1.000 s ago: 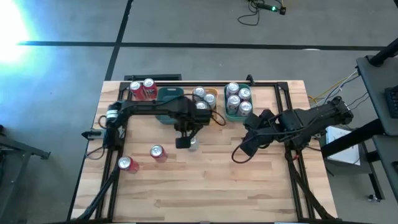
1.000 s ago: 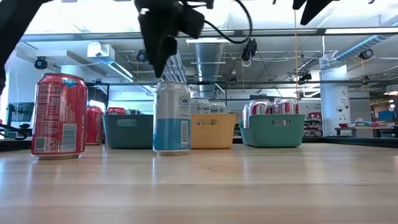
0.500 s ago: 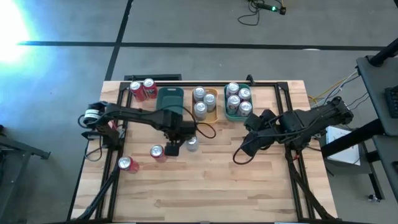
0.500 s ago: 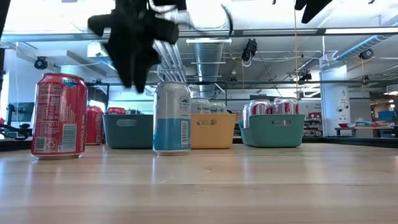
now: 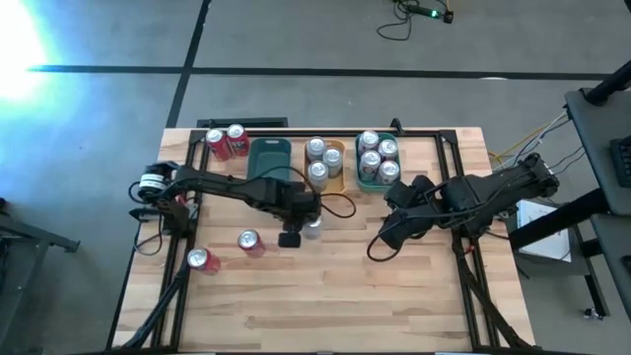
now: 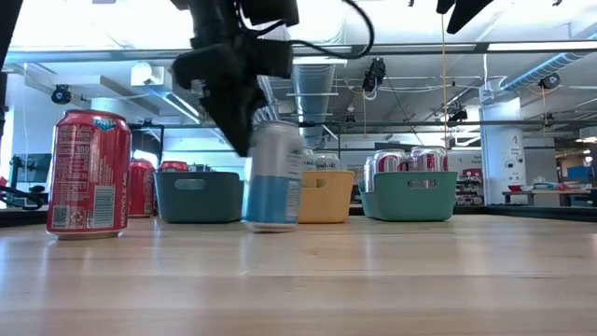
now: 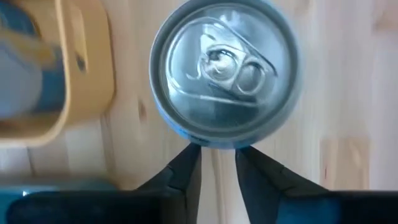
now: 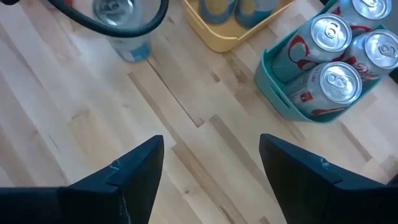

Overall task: Sort soda cans
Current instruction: Put the blue-white soda can into the yellow bin, then put the orange soda can into the blue bin

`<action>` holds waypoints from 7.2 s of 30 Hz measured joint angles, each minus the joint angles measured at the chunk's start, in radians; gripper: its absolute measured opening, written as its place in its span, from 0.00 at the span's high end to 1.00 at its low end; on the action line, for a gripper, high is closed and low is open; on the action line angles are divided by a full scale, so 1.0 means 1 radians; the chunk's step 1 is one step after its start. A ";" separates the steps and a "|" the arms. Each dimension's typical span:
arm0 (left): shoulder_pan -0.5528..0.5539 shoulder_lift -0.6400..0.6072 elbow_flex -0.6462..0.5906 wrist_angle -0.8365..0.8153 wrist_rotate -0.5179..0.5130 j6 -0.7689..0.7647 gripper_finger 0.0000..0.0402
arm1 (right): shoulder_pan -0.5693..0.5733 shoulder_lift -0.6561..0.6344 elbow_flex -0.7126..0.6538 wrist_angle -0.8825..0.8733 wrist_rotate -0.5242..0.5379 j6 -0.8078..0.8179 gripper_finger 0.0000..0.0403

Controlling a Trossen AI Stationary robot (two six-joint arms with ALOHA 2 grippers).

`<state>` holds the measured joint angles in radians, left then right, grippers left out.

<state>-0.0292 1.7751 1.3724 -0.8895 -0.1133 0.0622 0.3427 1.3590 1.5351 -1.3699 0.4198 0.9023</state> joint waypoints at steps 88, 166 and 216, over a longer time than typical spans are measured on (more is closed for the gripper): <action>-0.017 -0.772 -0.322 0.287 -0.136 -0.344 0.30 | -0.228 0.091 -0.446 1.227 0.142 -0.554 0.28; -0.181 -0.793 -0.326 0.127 -0.025 -0.594 0.21 | -0.211 0.134 -0.326 1.012 -0.012 -0.547 0.09; -0.332 -1.025 -0.457 -0.289 0.032 -0.659 0.18 | -0.175 1.102 0.550 1.338 -0.079 -0.713 0.09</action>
<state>-0.3614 0.7504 0.9151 -1.1788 -0.0810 -0.5972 0.1673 2.4607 2.0854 -0.0316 0.3408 0.1890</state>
